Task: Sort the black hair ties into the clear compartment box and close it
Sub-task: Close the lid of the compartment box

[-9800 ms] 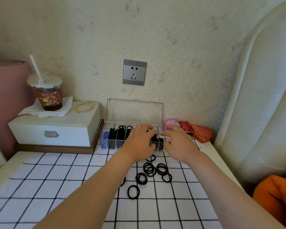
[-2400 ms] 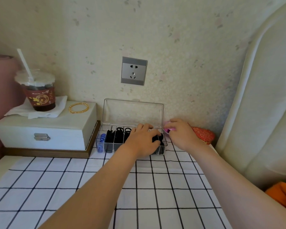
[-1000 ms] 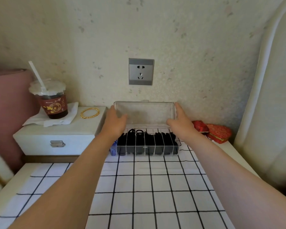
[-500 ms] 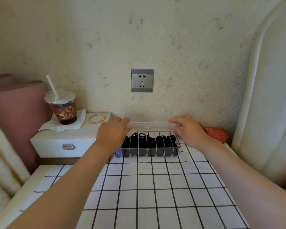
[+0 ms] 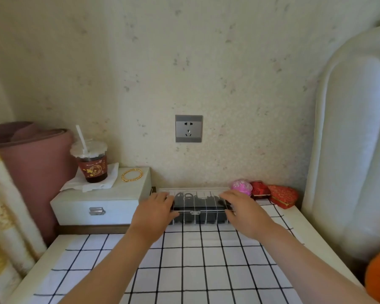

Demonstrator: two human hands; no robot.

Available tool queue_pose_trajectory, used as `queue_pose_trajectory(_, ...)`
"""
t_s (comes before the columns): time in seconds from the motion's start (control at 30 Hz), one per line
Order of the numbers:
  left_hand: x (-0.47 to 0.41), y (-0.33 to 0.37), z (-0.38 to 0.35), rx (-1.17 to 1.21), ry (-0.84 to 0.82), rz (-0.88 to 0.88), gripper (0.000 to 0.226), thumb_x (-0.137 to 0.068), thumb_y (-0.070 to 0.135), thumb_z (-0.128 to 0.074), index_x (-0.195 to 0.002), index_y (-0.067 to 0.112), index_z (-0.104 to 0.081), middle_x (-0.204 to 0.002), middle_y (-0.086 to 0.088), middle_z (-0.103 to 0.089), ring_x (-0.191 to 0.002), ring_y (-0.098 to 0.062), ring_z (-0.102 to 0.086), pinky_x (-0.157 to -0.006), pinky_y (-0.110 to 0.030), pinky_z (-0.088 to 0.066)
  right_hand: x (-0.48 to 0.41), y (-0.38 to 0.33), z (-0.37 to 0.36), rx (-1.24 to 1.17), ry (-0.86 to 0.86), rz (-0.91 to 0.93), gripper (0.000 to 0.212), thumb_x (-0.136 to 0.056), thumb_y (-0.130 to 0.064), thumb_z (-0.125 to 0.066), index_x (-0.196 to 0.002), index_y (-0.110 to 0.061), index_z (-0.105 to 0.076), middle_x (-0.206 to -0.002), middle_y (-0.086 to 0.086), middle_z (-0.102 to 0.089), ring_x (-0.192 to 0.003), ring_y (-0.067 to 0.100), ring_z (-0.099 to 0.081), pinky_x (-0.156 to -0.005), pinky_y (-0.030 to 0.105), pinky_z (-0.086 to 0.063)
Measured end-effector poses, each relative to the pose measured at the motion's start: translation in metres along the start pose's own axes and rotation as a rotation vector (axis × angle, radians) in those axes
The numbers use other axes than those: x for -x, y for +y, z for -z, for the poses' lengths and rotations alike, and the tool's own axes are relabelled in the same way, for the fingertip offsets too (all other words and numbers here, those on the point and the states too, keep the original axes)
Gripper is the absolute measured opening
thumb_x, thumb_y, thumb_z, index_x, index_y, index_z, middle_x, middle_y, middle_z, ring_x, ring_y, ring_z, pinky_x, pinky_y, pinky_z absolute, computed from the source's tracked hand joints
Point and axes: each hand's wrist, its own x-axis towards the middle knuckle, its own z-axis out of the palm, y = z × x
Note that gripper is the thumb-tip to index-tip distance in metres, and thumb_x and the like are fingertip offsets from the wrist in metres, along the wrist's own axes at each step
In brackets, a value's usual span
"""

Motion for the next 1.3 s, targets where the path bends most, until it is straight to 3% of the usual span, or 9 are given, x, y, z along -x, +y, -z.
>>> queue_pose_trajectory(0.1,0.002,0.002,-0.004,0.115,-0.064,-0.04,0.063,-0.1,0.046,-0.046,-0.154,0.021,-0.026,-0.16,-0.001,-0.026,-0.149,-0.021,-0.021,-0.12,-0.034,-0.02,-0.003,-0.002,-0.007,0.139,-0.017,0.02,0.059,-0.097,-0.024,-0.057,-0.153,-0.021,-0.038,-0.155,0.003,-0.039,-0.143,0.023,-0.036,-0.117,0.037,-0.033)
queue_pose_trajectory(0.23,0.003,0.002,-0.013,0.053,-0.115,-0.084,0.072,-0.093,0.059,-0.01,-0.157,0.028,-0.004,-0.166,0.0,-0.004,-0.153,-0.019,0.001,-0.114,-0.029,0.012,-0.004,-0.008,-0.018,0.224,-0.078,0.034,0.059,-0.104,-0.023,-0.046,-0.158,-0.022,-0.022,-0.164,0.007,-0.021,-0.153,0.03,-0.016,-0.123,0.04,-0.021)
queue_pose_trajectory(0.5,0.005,0.003,-0.022,0.098,-0.034,-0.07,0.062,-0.105,0.024,-0.04,-0.157,0.027,-0.008,-0.165,-0.001,-0.007,-0.153,-0.02,-0.003,-0.118,-0.033,0.006,0.0,-0.007,-0.023,0.26,-0.07,0.003,0.062,-0.104,-0.024,-0.046,-0.158,-0.029,-0.017,-0.166,0.007,-0.014,-0.154,0.029,-0.01,-0.123,0.042,-0.021)
queue_pose_trajectory(0.57,0.005,0.003,-0.02,0.083,-0.015,-0.072,0.065,-0.098,0.013,-0.054,-0.155,0.025,-0.026,-0.161,-0.007,-0.027,-0.149,-0.028,-0.025,-0.12,-0.041,-0.018,0.001,-0.008,-0.021,0.287,-0.015,-0.029,0.061,-0.101,-0.028,-0.051,-0.156,-0.035,-0.025,-0.159,0.008,-0.026,-0.146,0.029,-0.024,-0.116,0.041,-0.03)
queue_pose_trajectory(0.63,0.003,0.002,-0.022,0.048,0.028,-0.052,0.067,-0.083,0.008,-0.072,-0.144,0.023,-0.049,-0.141,-0.013,-0.053,-0.129,-0.034,-0.051,-0.101,-0.047,-0.046,-0.001,-0.009,-0.02,0.296,0.016,-0.047,0.06,-0.099,-0.029,-0.056,-0.153,-0.036,-0.032,-0.147,0.006,-0.037,-0.134,0.025,-0.035,-0.107,0.038,-0.036)
queue_pose_trajectory(0.7,0.0,0.001,-0.024,0.002,0.101,-0.014,0.064,-0.074,0.011,-0.081,-0.134,0.022,-0.06,-0.122,-0.009,-0.061,-0.109,-0.029,-0.06,-0.082,-0.041,-0.054,-0.005,-0.008,-0.021,0.276,0.032,-0.048,0.059,-0.097,-0.027,-0.059,-0.151,-0.032,-0.036,-0.14,0.004,-0.043,-0.126,0.024,-0.042,-0.101,0.037,-0.04)
queue_pose_trajectory(0.93,-0.024,0.002,-0.031,0.102,0.139,0.09,0.047,-0.096,0.022,-0.056,-0.142,0.021,-0.048,-0.133,0.0,-0.051,-0.12,-0.021,-0.046,-0.095,-0.032,-0.043,-0.027,0.002,-0.031,0.184,0.098,-0.057,0.047,-0.095,-0.015,-0.055,-0.141,-0.022,-0.051,-0.133,0.002,-0.055,-0.114,0.026,-0.056,-0.09,0.04,-0.051)
queue_pose_trajectory(1.1,-0.041,0.001,-0.039,0.15,0.041,0.162,0.059,-0.1,0.045,-0.044,-0.152,0.022,-0.031,-0.15,0.0,-0.036,-0.138,-0.02,-0.029,-0.116,-0.037,-0.031,-0.044,0.001,-0.037,0.213,-0.024,-0.11,0.059,-0.098,-0.025,-0.053,-0.153,-0.018,-0.032,-0.155,0.006,-0.033,-0.143,0.028,-0.032,-0.111,0.047,-0.038)
queue_pose_trajectory(1.3,-0.048,0.0,-0.04,0.14,-0.076,0.164,0.066,-0.099,0.051,-0.04,-0.155,0.023,-0.021,-0.157,-0.004,-0.027,-0.146,-0.025,-0.017,-0.121,-0.048,-0.013,-0.057,0.007,-0.03,0.185,-0.128,-0.146,0.066,-0.096,-0.029,-0.054,-0.155,-0.023,-0.025,-0.162,0.005,-0.023,-0.148,0.027,-0.024,-0.115,0.053,-0.031)
